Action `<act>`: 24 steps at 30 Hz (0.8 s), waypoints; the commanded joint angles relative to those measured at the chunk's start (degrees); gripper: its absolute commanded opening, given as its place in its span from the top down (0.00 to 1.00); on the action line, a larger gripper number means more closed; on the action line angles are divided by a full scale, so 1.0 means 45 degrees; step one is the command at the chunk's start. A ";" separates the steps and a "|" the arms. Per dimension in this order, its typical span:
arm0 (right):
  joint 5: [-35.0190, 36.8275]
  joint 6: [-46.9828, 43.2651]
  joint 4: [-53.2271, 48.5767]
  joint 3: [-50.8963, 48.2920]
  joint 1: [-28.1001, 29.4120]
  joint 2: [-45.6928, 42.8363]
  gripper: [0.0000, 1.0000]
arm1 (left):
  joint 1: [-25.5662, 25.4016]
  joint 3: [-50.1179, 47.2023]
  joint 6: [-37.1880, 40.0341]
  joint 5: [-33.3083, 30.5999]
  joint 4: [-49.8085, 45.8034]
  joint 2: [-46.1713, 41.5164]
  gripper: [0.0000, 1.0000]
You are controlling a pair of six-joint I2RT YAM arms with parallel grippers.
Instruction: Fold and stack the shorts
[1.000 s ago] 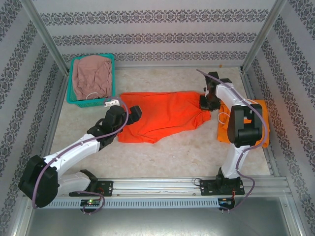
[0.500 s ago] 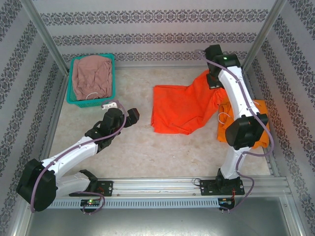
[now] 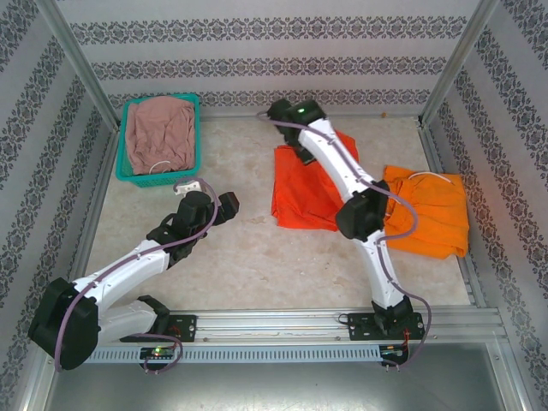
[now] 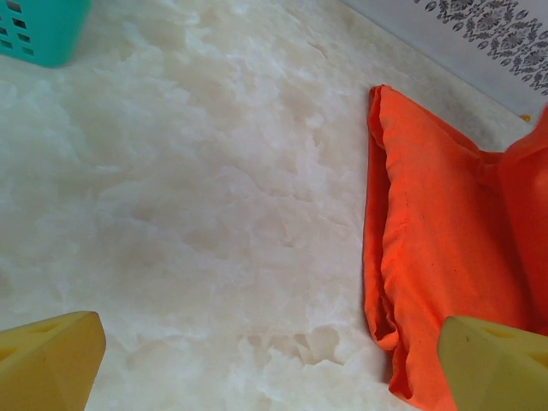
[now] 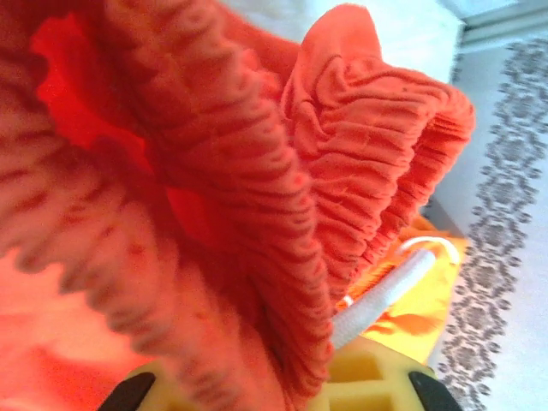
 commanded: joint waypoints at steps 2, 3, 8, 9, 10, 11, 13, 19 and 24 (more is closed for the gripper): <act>-0.3606 0.0986 -0.0163 0.1237 0.0718 0.0989 0.60 | 0.0196 -0.0129 -0.0049 0.0172 -0.0044 -0.0265 0.00; -0.4980 0.1140 0.0064 0.1517 0.0787 0.1017 0.50 | 0.0197 -0.0149 -0.0062 0.0152 -0.0004 -0.0323 0.00; -1.0730 0.1913 0.3090 -0.0322 0.0332 -0.1374 0.28 | 0.0263 -0.0338 -0.0090 0.0103 0.0296 -0.0759 0.00; -1.0885 0.2158 0.4167 -0.1621 0.0197 -0.2330 0.22 | 0.0268 -0.0346 -0.0100 0.0088 0.0311 -0.0856 0.00; -1.0843 0.2375 0.5100 -0.2776 0.0063 -0.3090 0.18 | 0.0282 -0.0372 -0.0077 0.0109 0.0345 -0.0924 0.00; -1.0847 0.2667 0.6152 -0.4116 -0.0119 -0.3880 0.15 | 0.0284 -0.0384 -0.0070 0.0095 0.0385 -0.1006 0.00; -1.1207 0.3110 0.7788 -0.6185 -0.0461 -0.4773 0.10 | 0.0277 -0.0421 -0.0055 0.0089 0.0460 -0.1104 0.00; -1.1830 0.3459 0.8644 -0.8331 -0.0975 -0.4287 0.07 | 0.0325 -0.0465 -0.0060 0.0035 0.0565 -0.1207 0.00; -1.0454 0.3154 0.8226 -0.8376 -0.0725 -0.3002 0.08 | 0.0322 -0.0491 -0.0074 0.0017 0.0459 -0.1286 0.00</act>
